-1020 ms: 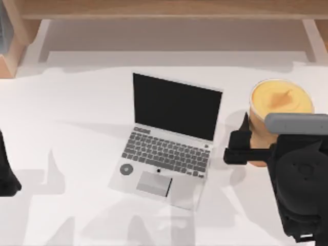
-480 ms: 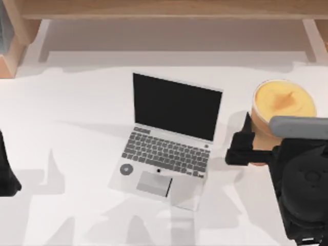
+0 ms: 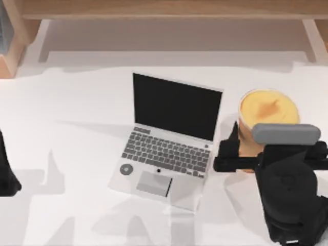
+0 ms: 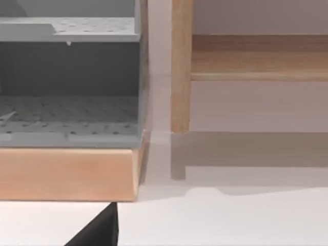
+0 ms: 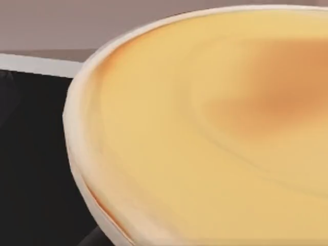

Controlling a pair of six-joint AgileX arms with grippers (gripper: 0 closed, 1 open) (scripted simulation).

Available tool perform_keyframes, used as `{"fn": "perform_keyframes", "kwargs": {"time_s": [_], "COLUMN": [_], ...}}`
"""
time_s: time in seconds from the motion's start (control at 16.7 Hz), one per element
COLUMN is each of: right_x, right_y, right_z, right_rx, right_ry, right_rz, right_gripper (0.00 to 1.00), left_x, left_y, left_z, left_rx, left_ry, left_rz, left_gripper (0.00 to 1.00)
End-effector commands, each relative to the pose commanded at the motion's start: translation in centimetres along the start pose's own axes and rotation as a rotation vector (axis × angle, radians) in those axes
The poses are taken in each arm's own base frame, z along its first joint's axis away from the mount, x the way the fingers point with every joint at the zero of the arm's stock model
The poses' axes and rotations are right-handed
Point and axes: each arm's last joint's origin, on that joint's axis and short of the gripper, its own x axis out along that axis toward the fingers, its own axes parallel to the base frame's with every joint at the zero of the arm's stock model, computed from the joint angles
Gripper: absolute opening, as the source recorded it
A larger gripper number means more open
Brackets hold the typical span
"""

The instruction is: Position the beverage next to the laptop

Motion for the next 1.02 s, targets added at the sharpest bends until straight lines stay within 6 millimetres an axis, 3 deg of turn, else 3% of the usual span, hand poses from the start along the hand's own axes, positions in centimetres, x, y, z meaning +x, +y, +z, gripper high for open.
{"fn": "perform_keyframes", "kwargs": {"time_s": [0.36, 1.02], "right_x": [0.08, 0.08], "right_y": [-0.18, -0.18], "right_z": [-0.60, -0.60], "right_rx": [-0.024, -0.024], "right_ry": [0.022, 0.022], "right_rz": [-0.004, -0.004], "right_gripper": [0.00, 0.83], "left_x": [0.00, 0.00], "left_y": [0.00, 0.00], "left_z": [0.00, 0.00], "left_rx": [0.000, 0.000], "left_ry": [0.000, 0.000], "left_rz": [0.000, 0.000], "left_gripper": [1.00, 1.00]}}
